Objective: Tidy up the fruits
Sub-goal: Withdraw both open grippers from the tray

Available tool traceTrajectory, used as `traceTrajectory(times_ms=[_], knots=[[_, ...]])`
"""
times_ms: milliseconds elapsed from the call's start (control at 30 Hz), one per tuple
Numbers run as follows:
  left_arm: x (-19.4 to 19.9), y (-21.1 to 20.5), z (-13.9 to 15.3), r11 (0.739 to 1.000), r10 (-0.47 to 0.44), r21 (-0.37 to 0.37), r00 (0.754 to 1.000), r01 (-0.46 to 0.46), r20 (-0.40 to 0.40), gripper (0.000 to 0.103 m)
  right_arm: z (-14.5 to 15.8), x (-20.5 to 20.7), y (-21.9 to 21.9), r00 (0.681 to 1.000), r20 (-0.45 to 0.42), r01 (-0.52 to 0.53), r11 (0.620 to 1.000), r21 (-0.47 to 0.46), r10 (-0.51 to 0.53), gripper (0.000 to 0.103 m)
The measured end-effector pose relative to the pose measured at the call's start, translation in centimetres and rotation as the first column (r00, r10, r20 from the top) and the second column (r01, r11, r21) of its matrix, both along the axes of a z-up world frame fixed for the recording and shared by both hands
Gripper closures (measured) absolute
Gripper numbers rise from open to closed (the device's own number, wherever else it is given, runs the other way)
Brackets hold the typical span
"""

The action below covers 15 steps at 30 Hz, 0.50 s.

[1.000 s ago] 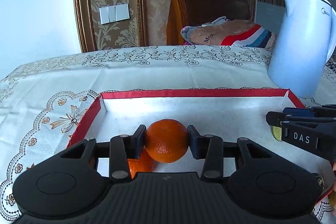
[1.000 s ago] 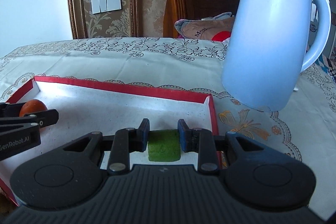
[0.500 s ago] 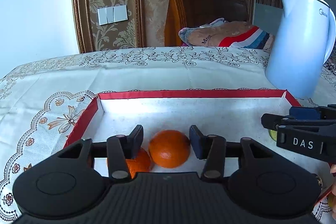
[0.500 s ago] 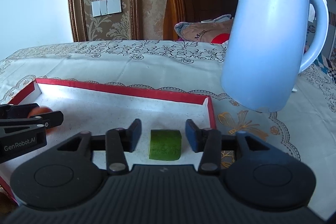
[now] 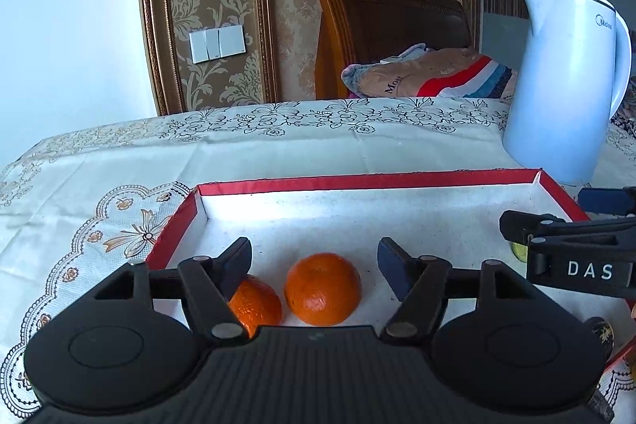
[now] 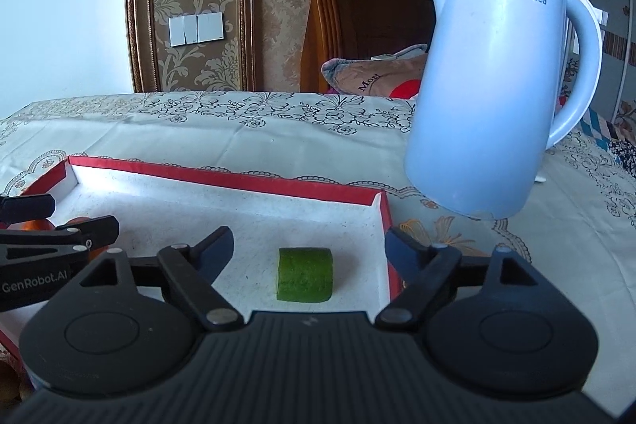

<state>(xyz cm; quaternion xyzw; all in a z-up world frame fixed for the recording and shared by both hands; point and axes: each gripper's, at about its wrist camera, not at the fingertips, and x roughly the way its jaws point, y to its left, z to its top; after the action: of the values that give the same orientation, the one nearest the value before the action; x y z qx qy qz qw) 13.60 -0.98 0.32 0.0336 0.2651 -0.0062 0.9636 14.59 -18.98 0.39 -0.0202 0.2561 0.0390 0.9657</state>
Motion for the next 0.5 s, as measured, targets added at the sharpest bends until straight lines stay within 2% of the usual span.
traceTrajectory(times_ms=[267, 400, 500], knots=[[-1.0, 0.4, 0.2, 1.000, -0.002, -0.004, 1.000, 0.002, 0.019, 0.033, 0.0, -0.5, -0.9, 1.000, -0.015, 0.009, 0.999, 0.039, -0.008, 0.014], [-1.6, 0.8, 0.4, 1.000, 0.004, -0.023, 1.000, -0.003, 0.029, 0.027, -0.2, -1.0, -1.0, 1.000, -0.016, 0.006, 0.999, 0.044, -0.005, 0.011], [-2.3, 1.0, 0.5, 1.000, 0.005, -0.021, 0.999, -0.004, 0.039, 0.027, -0.1, -1.5, -1.0, 1.000, -0.014, 0.001, 0.999, 0.045, -0.001, 0.009]])
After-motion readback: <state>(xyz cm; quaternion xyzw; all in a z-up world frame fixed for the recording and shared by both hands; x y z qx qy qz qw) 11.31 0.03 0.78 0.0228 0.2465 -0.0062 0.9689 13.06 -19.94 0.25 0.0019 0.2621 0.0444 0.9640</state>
